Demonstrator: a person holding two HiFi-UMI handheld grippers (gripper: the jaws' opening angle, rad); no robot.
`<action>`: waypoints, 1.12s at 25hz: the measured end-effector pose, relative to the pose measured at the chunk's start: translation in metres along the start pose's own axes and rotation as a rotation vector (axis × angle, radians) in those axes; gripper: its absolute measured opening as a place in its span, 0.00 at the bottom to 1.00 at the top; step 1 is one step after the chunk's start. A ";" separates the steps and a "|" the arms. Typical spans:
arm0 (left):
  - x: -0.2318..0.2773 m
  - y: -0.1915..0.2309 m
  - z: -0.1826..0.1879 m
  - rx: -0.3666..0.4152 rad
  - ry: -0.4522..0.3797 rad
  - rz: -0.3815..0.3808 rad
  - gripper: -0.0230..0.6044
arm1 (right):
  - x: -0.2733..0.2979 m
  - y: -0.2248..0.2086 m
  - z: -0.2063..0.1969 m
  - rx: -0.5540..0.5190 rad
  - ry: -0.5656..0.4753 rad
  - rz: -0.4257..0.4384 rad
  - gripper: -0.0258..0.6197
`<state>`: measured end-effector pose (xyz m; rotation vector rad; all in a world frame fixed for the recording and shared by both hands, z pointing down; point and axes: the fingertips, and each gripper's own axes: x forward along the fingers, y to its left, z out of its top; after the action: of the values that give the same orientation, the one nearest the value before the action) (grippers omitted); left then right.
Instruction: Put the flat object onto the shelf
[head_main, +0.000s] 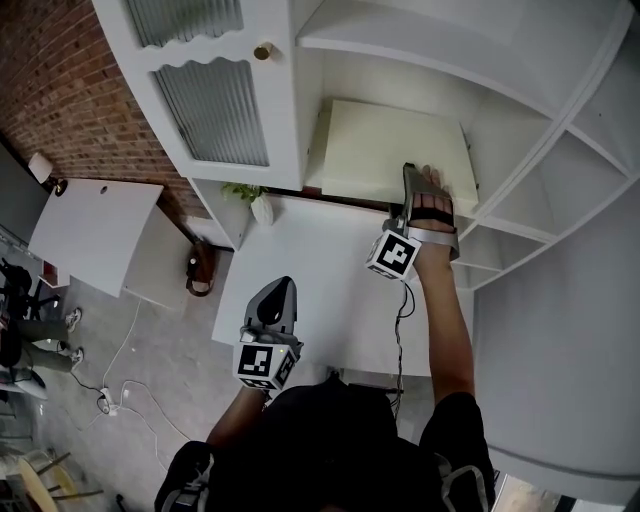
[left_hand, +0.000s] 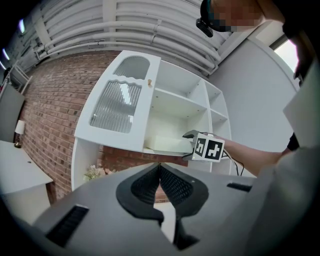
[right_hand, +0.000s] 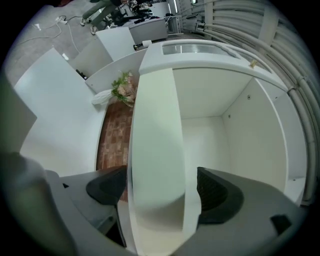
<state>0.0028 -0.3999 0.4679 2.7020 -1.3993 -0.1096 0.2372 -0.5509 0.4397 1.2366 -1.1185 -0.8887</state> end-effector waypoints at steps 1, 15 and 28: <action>-0.006 -0.002 -0.002 -0.004 0.006 -0.010 0.05 | -0.010 -0.004 0.002 0.009 -0.010 -0.014 0.70; -0.106 -0.017 -0.019 -0.054 0.032 -0.122 0.05 | -0.246 0.043 0.001 1.148 -0.240 0.023 0.19; -0.142 -0.050 -0.015 -0.058 -0.007 -0.115 0.05 | -0.341 0.108 0.001 1.563 -0.255 0.165 0.08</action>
<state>-0.0364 -0.2546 0.4792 2.7360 -1.2223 -0.1663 0.1445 -0.2090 0.4923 2.1920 -2.2130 0.1637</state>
